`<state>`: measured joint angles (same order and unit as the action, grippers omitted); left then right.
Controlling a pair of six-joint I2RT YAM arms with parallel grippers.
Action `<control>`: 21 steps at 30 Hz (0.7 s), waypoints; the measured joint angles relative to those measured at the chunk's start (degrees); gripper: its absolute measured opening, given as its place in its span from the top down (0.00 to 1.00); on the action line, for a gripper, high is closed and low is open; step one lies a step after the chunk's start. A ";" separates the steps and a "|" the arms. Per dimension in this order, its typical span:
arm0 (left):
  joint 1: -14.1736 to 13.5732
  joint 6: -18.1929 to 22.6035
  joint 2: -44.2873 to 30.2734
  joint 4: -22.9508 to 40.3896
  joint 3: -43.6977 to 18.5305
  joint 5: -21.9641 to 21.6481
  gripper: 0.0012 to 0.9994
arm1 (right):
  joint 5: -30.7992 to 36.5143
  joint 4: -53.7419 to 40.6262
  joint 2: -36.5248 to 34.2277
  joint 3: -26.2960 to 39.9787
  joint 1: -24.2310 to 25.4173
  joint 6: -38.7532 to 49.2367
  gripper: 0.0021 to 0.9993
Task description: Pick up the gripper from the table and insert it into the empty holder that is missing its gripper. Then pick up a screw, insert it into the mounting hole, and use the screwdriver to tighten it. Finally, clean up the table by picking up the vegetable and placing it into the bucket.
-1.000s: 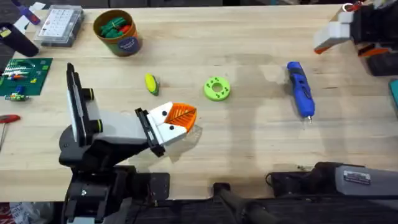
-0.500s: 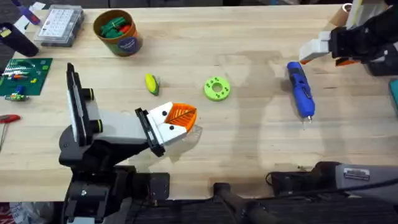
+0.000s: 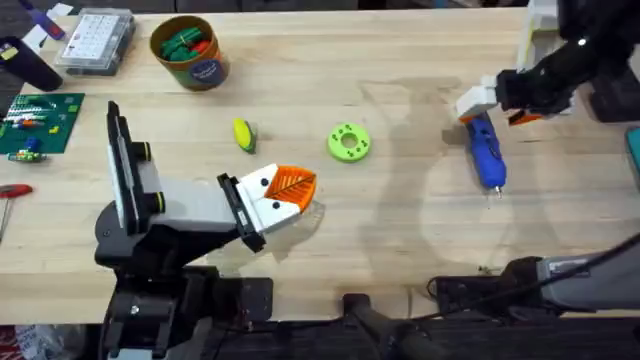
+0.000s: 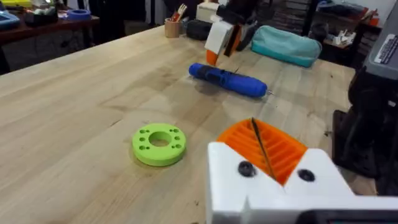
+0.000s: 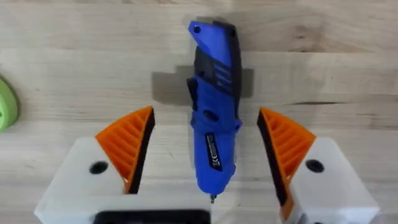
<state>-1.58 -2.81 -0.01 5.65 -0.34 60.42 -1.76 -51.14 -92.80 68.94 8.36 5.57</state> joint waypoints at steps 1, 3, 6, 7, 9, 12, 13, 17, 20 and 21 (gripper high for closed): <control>0.00 0.00 0.00 0.00 0.00 0.00 1.00 | 0.09 0.08 -0.74 -0.13 0.00 0.01 0.01; 0.00 0.00 -0.01 0.00 0.00 0.00 1.00 | 0.39 0.30 -2.32 -0.27 0.00 0.00 0.01; 0.00 0.00 -0.02 0.00 0.00 0.00 1.00 | 0.47 1.37 -4.62 -0.41 -0.06 0.01 0.01; 0.00 0.00 -0.02 0.00 0.00 0.00 1.00 | 0.54 1.70 -5.40 -0.43 -0.19 0.01 0.01; 0.00 0.00 -0.01 -0.02 0.00 0.00 1.00 | 0.86 2.12 -7.03 -0.44 -0.53 0.01 0.01; 0.00 0.00 -0.01 0.00 0.00 0.00 1.00 | 1.03 3.70 -9.32 -0.54 -1.18 0.01 0.02; 0.00 0.00 -0.02 -0.01 0.00 0.00 1.00 | 1.24 4.54 -9.96 -0.54 -1.36 0.00 0.02; 0.00 0.00 -0.02 0.00 0.00 0.00 1.00 | 2.27 5.63 -10.44 -0.54 -1.51 -0.22 0.02; 0.00 0.00 0.00 -0.02 0.00 0.00 1.00 | 2.86 5.69 -10.48 -0.54 -1.51 -0.42 0.07; 0.00 0.00 -0.01 -0.01 0.00 0.00 1.00 | 3.29 5.69 -10.57 -0.54 -1.51 -0.44 0.11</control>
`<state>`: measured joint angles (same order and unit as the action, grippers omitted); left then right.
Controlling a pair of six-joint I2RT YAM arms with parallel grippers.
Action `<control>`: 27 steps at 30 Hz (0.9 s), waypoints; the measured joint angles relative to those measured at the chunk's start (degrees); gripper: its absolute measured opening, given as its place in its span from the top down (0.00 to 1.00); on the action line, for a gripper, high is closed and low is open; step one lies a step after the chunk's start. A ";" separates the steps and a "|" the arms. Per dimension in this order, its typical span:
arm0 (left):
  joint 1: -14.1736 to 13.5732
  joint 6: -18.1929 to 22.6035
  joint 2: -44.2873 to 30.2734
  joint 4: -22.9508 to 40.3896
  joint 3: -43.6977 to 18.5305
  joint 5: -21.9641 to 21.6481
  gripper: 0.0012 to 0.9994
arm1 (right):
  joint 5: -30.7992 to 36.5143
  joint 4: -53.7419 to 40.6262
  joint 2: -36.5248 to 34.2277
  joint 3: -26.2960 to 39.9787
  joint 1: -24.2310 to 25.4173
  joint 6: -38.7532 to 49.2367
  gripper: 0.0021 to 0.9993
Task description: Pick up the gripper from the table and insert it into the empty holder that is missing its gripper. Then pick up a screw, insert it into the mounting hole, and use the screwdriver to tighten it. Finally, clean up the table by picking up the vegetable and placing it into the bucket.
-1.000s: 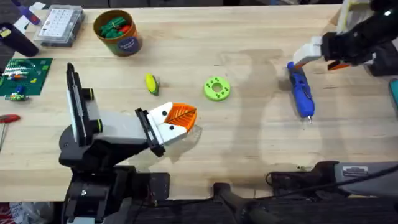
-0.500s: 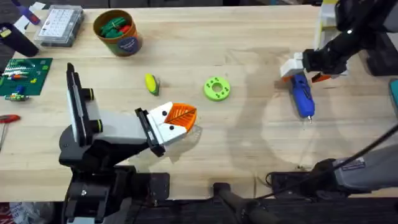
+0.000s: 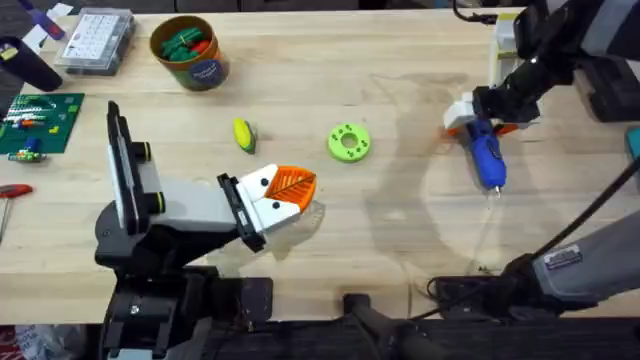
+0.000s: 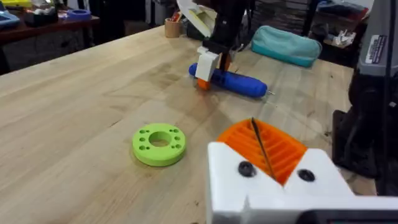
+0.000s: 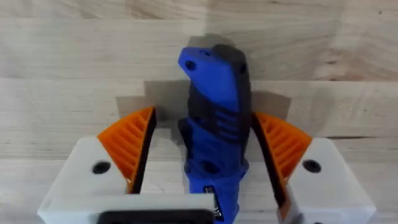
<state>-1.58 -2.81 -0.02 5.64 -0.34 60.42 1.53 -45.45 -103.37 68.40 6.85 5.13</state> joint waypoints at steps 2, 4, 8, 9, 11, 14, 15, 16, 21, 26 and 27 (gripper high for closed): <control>0.00 0.00 0.01 -0.01 0.00 0.00 1.00 | 0.85 -0.03 -0.13 0.00 0.00 -0.05 0.21; 0.00 0.00 0.00 -0.02 0.00 0.00 1.00 | 1.17 0.08 -0.15 0.04 0.00 0.18 0.34; 0.00 0.00 0.01 -0.02 0.00 0.00 1.00 | 1.74 0.11 -0.13 0.04 -0.03 0.44 0.56; 0.00 0.00 0.01 -0.02 0.00 0.00 1.00 | 2.04 0.18 -0.14 0.04 -0.05 0.65 0.66; 0.00 0.00 0.00 0.01 0.00 0.00 1.00 | 2.71 0.75 -0.34 0.04 -0.06 0.67 0.91; 0.00 0.00 0.00 0.01 0.00 0.00 1.00 | 3.01 1.05 -0.74 0.07 0.00 0.47 0.98; 0.00 0.00 -0.02 0.01 0.00 0.00 1.00 | 3.10 1.05 -0.74 0.07 0.00 0.47 0.98; 0.00 0.00 -0.01 0.00 0.00 0.00 1.00 | 3.13 1.05 -0.74 0.07 0.00 0.47 0.98; 0.00 0.00 0.01 0.01 0.00 0.00 1.00 | 3.11 0.82 -0.74 0.16 0.00 0.41 0.98; 0.00 0.00 0.01 0.01 0.00 -0.02 1.00 | 1.51 -1.38 -0.69 1.21 0.00 0.39 0.98; 0.00 0.00 0.01 0.01 0.00 0.00 1.00 | 1.17 -1.68 -0.62 1.57 -0.02 0.24 0.98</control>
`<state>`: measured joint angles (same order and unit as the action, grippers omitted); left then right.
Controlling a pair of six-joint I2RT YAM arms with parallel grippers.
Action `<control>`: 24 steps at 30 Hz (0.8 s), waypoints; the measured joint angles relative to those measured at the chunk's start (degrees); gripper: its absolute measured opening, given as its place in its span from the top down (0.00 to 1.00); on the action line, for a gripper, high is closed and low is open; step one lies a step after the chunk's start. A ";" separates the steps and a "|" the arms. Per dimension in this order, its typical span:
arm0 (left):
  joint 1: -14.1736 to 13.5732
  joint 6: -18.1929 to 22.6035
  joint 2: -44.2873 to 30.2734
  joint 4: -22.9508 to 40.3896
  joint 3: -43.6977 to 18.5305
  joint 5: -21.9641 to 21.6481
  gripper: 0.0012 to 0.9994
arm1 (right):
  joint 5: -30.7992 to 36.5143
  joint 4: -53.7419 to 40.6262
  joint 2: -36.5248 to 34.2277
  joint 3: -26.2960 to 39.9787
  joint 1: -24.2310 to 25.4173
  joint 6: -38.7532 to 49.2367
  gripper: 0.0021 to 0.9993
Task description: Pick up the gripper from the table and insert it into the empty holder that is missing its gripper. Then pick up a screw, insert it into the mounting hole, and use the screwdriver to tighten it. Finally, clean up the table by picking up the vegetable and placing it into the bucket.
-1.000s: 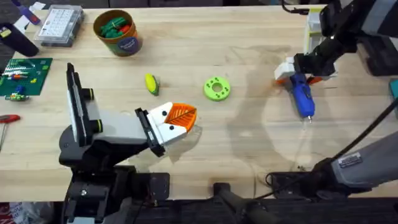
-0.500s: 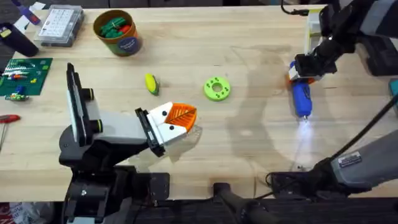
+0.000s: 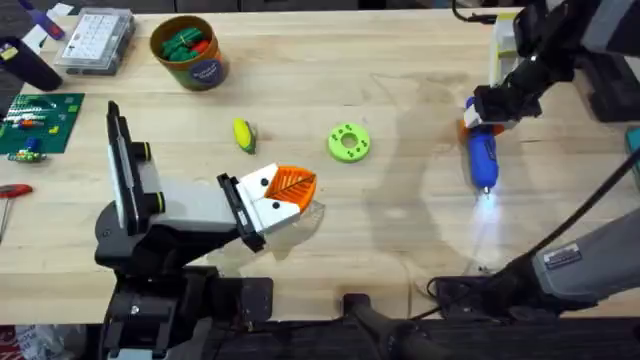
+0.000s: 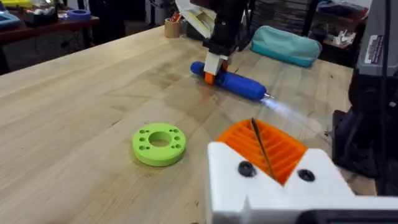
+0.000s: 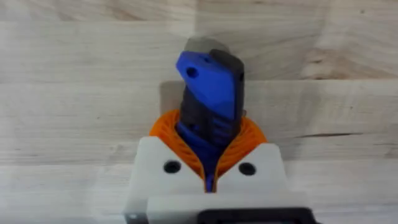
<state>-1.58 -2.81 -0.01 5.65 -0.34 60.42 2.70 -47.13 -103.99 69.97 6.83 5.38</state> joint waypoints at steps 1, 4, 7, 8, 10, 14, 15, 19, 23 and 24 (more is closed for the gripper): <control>0.00 0.00 0.00 0.00 0.00 0.00 1.00 | -0.25 -0.09 0.30 0.35 -0.12 -0.22 0.98; 0.00 0.00 0.00 0.00 0.00 0.00 1.00 | -0.66 -0.49 2.88 2.23 -0.75 -1.13 0.98; 0.00 0.00 0.00 -0.02 0.00 0.00 1.00 | -0.65 -0.62 7.24 6.04 -2.26 -1.84 0.98; 0.00 0.00 0.00 0.00 0.00 0.00 1.00 | -0.64 -0.49 8.81 7.85 -3.03 -2.05 0.98; 0.00 0.00 0.00 -0.02 0.00 0.00 1.00 | -0.72 0.34 11.63 11.83 -4.73 -2.23 0.98; 0.00 0.00 -0.02 -0.02 0.00 0.00 1.00 | -1.03 3.00 15.64 19.89 -8.37 -2.42 0.98; 0.00 0.00 0.00 -0.02 0.00 0.00 1.00 | -1.07 3.71 16.22 21.71 -9.43 -2.43 0.98; 0.00 0.00 0.00 0.00 0.00 0.00 1.00 | -0.98 6.15 16.88 27.37 -13.20 -2.46 0.98; 0.00 0.02 0.00 -0.02 0.00 0.00 1.00 | -1.05 9.72 16.88 31.92 -18.31 -2.74 0.98; 0.00 0.02 0.00 -0.02 0.00 0.00 1.00 | -1.07 10.94 16.88 32.77 -19.65 -3.08 0.98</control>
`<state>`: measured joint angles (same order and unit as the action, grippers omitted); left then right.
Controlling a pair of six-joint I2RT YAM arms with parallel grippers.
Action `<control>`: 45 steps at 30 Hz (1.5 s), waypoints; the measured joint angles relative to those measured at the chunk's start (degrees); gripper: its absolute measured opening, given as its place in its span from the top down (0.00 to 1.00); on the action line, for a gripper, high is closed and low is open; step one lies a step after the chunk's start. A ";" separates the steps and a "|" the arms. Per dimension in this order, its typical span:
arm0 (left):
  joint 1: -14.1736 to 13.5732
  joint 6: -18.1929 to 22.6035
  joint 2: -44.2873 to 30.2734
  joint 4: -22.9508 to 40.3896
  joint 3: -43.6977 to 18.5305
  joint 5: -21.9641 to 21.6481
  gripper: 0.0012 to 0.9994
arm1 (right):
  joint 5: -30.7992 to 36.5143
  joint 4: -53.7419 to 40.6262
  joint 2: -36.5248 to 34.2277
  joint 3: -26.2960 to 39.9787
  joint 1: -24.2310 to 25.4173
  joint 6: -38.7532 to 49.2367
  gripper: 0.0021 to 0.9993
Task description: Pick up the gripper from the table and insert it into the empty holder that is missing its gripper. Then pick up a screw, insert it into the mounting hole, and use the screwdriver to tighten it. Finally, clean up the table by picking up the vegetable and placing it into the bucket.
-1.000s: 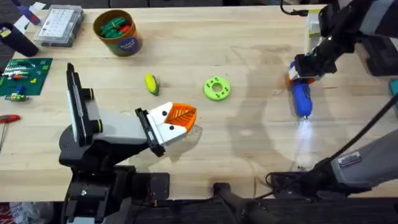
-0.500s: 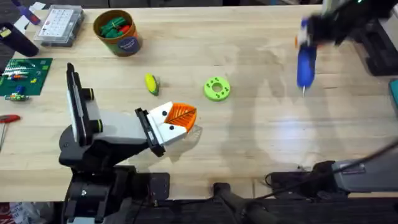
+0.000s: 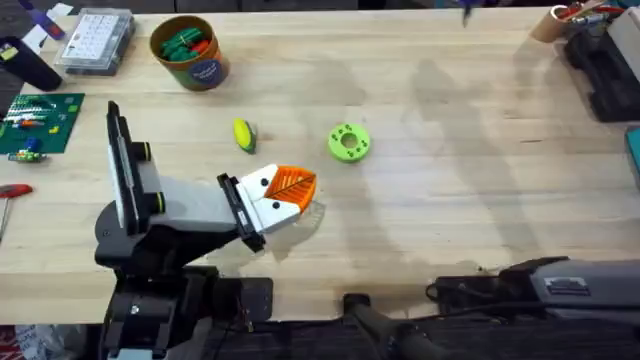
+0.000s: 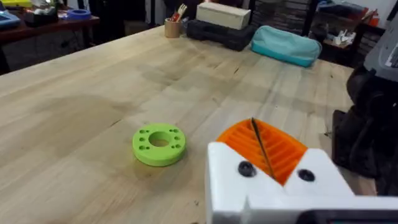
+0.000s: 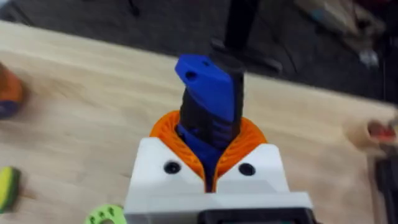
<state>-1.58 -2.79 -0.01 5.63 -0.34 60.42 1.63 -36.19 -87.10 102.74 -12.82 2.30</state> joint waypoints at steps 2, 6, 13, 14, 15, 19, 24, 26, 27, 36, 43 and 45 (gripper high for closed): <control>0.00 -0.02 0.00 0.02 0.00 0.00 1.00 | -0.01 3.08 0.17 1.23 -2.65 -0.88 0.98; 0.00 -0.02 -0.02 0.02 0.00 0.00 1.00 | -0.05 8.33 1.53 1.64 -8.01 -2.15 0.98; 0.00 -0.02 0.00 0.05 0.00 0.00 1.00 | -7.50 18.09 3.54 1.68 -13.95 -2.76 0.98; 0.00 -0.02 -0.02 0.09 0.00 0.00 1.00 | -10.05 20.28 3.62 1.55 -14.01 -3.04 0.98; 0.00 -0.02 0.00 0.11 0.00 0.00 1.00 | -12.61 22.38 3.62 1.44 -14.01 -3.34 0.98; 0.00 -0.02 0.00 0.11 0.00 0.02 1.00 | -19.59 31.21 4.74 -3.18 -14.04 -5.15 0.98; 0.00 -0.02 0.00 0.11 0.00 0.02 1.00 | -25.61 49.95 5.32 -16.50 -14.16 -9.98 0.99; 0.00 -0.02 0.00 0.11 0.00 0.02 1.00 | -27.94 57.69 5.05 -22.39 -13.96 -13.00 0.99; 0.00 -0.02 0.00 0.11 0.00 0.00 1.00 | -29.43 61.82 4.83 -25.23 -13.84 -14.33 0.99; 0.00 -0.02 0.00 0.11 0.00 0.00 1.00 | -40.22 91.13 4.32 -42.10 -12.74 -25.29 0.99; 0.00 -0.02 0.00 0.13 0.00 0.00 1.00 | -49.42 99.18 4.32 -45.55 -13.34 -30.54 0.99; 0.00 -0.02 0.00 0.13 0.00 0.02 1.00 | -51.37 99.78 4.32 -45.55 -14.47 -31.10 0.99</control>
<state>-1.58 -2.81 -0.01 5.76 -0.34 60.45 -49.74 63.59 -82.78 57.19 -27.29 -28.80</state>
